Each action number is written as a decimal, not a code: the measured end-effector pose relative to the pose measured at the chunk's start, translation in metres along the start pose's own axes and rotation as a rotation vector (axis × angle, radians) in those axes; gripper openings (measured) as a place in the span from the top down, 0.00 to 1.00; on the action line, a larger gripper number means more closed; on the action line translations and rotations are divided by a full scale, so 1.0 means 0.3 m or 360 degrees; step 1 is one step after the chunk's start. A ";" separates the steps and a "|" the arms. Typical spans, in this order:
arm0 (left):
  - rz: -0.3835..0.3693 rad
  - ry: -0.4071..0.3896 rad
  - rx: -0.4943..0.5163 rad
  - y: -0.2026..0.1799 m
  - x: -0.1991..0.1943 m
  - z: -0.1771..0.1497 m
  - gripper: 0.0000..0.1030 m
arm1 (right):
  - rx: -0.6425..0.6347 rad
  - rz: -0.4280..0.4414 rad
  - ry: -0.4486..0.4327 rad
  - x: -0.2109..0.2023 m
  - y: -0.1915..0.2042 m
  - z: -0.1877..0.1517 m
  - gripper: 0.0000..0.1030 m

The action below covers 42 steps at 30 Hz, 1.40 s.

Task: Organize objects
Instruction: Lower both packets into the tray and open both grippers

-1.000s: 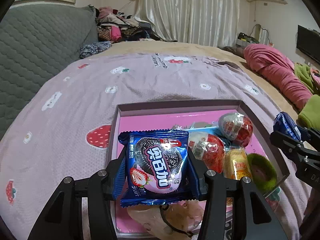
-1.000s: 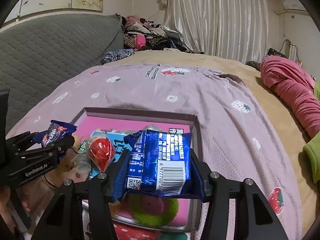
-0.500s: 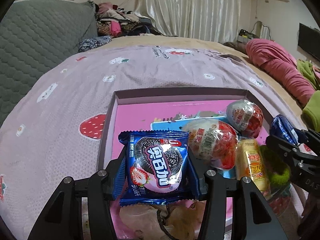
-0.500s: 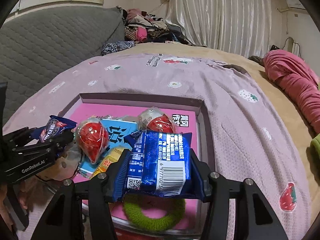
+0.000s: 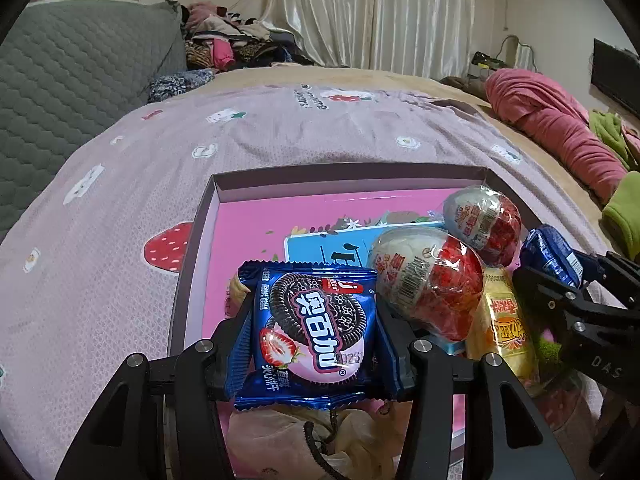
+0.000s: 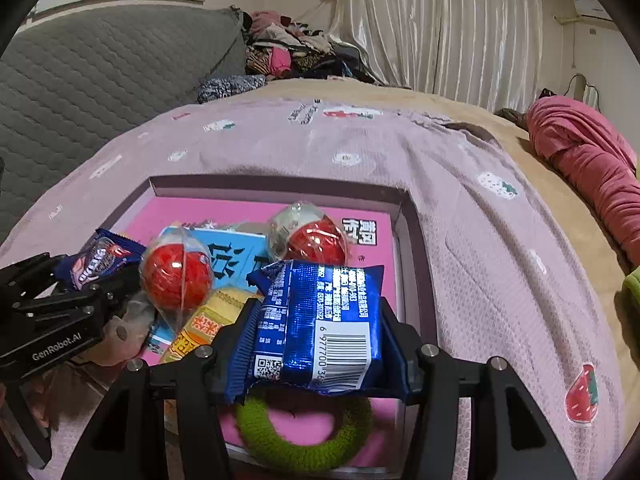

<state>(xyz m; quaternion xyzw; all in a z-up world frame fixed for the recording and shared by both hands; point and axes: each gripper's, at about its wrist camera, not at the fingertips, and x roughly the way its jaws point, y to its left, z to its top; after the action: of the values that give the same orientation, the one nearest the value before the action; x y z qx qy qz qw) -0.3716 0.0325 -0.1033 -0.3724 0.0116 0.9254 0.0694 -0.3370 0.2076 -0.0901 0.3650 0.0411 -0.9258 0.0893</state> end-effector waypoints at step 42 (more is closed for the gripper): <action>0.0007 -0.0038 -0.0031 -0.002 -0.103 0.033 0.23 | 0.0077 0.0046 -0.0095 -0.103 -0.020 0.019 0.25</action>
<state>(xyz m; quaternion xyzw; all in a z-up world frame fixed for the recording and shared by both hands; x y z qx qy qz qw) -0.3563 0.0302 -0.0746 -0.3620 0.0027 0.9300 0.0638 -0.3196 0.2167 -0.0648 0.3399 0.0107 -0.9356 0.0948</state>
